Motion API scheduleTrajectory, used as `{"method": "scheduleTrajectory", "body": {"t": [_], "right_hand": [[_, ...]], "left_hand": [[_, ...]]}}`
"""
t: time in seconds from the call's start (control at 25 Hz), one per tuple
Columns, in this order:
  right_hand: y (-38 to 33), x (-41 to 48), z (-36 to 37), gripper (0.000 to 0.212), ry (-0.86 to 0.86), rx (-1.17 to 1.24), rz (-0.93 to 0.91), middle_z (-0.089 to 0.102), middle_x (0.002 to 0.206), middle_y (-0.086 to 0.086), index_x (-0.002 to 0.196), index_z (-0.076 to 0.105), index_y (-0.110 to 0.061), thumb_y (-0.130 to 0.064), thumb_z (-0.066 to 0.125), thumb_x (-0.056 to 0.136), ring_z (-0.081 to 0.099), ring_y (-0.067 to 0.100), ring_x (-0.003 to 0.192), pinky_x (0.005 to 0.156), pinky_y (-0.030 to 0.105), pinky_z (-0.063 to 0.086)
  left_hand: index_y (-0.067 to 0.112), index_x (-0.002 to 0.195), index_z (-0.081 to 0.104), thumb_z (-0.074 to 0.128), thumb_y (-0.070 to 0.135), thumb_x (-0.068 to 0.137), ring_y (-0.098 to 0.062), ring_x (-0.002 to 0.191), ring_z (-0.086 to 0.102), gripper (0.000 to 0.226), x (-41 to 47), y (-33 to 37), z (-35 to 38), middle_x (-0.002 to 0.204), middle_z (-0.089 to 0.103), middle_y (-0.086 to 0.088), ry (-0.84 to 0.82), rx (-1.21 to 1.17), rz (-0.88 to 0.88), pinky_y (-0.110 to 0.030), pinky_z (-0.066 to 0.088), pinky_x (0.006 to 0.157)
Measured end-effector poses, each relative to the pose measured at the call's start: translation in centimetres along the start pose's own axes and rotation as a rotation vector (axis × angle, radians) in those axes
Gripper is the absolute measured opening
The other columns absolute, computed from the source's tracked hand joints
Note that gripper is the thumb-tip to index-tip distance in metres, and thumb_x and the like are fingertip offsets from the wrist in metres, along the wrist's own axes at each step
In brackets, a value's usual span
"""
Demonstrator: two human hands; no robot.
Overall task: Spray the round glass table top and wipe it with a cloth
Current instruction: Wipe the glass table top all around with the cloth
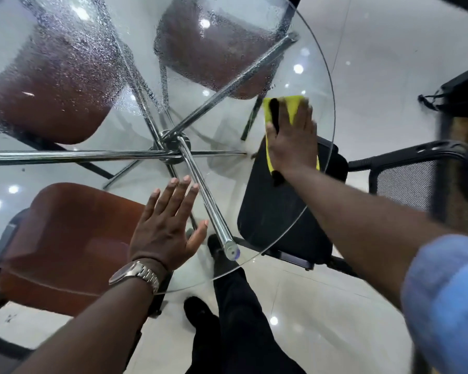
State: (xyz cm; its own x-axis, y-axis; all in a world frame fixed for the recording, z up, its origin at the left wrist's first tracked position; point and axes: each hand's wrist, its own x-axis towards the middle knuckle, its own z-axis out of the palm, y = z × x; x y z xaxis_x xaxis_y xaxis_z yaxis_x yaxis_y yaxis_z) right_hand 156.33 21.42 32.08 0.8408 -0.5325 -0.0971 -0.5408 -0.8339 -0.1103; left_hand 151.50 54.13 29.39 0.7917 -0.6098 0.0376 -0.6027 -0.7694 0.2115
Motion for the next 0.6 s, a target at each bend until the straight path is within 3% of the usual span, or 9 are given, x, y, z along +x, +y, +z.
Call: {"method": "scheduleTrajectory", "body": {"t": [0.04,0.08,0.2,0.24,0.28,0.36,0.48,0.52,0.6], "right_hand": [[-1.5,-1.6,0.6,0.066,0.001,0.01,0.025,0.0,0.178,0.024,0.172,0.014,-0.033,-0.053,0.032,0.112,0.008,0.042,0.164,0.132,0.055,0.015],[-2.4,-3.9,1.1,0.067,-0.03,-0.022,-0.118,-0.002,0.177,0.024,0.172,0.012,-0.032,-0.054,0.032,0.112,0.005,0.041,0.165,0.133,0.054,0.012],[0.0,-5.8,0.2,0.067,-0.21,-0.106,-0.852,-0.01,0.179,0.012,0.17,0.004,-0.043,-0.063,0.027,0.111,-0.004,0.03,0.167,0.135,0.045,0.005],[0.6,-4.0,-0.3,0.066,-0.207,-0.127,-0.936,-0.007,0.18,0.01,0.169,0.005,-0.047,-0.065,0.027,0.11,-0.001,0.03,0.167,0.135,0.044,0.008],[0.9,-2.2,-0.3,0.065,-0.18,-0.121,-0.878,0.0,0.18,0.011,0.168,0.008,-0.048,-0.065,0.029,0.109,0.007,0.031,0.166,0.134,0.045,0.013],[0.8,-0.2,-0.2,0.065,-0.062,-0.029,-0.435,0.007,0.18,0.014,0.169,0.016,-0.042,-0.061,0.033,0.109,0.016,0.036,0.164,0.132,0.049,0.02],[-2.7,-5.6,1.3,0.069,0.019,0.063,-0.035,0.004,0.179,0.019,0.171,0.017,-0.034,-0.06,0.029,0.108,0.011,0.038,0.165,0.131,0.054,0.019],[-3.6,-8.7,1.7,0.069,0.0,0.051,-0.092,0.002,0.179,0.02,0.172,0.015,-0.034,-0.059,0.03,0.109,0.009,0.039,0.165,0.132,0.054,0.017],[-3.1,-14.0,2.1,0.068,-0.117,-0.028,-0.531,0.0,0.179,0.02,0.172,0.014,-0.036,-0.058,0.033,0.11,0.003,0.037,0.166,0.134,0.052,0.012]], "left_hand": [[0.018,0.163,0.028,0.053,0.056,0.096,-0.022,0.159,0.017,0.081,0.1,0.0,-0.1,0.172,0.02,-0.002,-0.008,-0.006,0.001,-0.05,0.018,0.128],[0.018,0.163,0.028,0.052,0.057,0.096,-0.021,0.159,0.016,0.08,0.0,-0.1,-0.2,0.172,0.019,-0.002,-0.014,-0.008,0.003,-0.05,0.018,0.128],[0.015,0.163,0.027,0.049,0.057,0.097,-0.021,0.159,0.017,0.081,0.0,0.1,-0.3,0.172,0.019,-0.002,-0.016,-0.018,-0.008,-0.05,0.02,0.127],[0.014,0.162,0.028,0.049,0.057,0.098,-0.021,0.159,0.017,0.081,0.0,0.0,-0.3,0.172,0.019,-0.003,-0.013,-0.019,-0.009,-0.05,0.02,0.127],[0.013,0.162,0.028,0.049,0.057,0.098,-0.022,0.159,0.017,0.081,-0.1,-0.2,-0.2,0.172,0.02,-0.003,-0.015,-0.023,-0.01,-0.05,0.02,0.128],[0.013,0.162,0.027,0.046,0.058,0.098,-0.021,0.159,0.016,0.08,0.1,-0.2,-0.2,0.172,0.019,-0.003,-0.021,-0.025,0.003,-0.049,0.019,0.128],[0.014,0.161,0.03,0.048,0.057,0.1,-0.021,0.159,0.016,0.078,-0.2,-0.4,-0.8,0.171,0.021,-0.003,-0.043,-0.054,-0.006,-0.046,0.019,0.128],[0.014,0.16,0.033,0.05,0.055,0.1,-0.021,0.159,0.017,0.075,-1.1,-0.6,-1.1,0.171,0.023,-0.004,-0.042,-0.071,-0.034,-0.046,0.019,0.129],[0.014,0.158,0.038,0.055,0.049,0.1,-0.023,0.158,0.022,0.07,-4.2,-1.1,-1.8,0.169,0.028,-0.006,-0.011,-0.079,-0.157,-0.047,0.022,0.127]]}}
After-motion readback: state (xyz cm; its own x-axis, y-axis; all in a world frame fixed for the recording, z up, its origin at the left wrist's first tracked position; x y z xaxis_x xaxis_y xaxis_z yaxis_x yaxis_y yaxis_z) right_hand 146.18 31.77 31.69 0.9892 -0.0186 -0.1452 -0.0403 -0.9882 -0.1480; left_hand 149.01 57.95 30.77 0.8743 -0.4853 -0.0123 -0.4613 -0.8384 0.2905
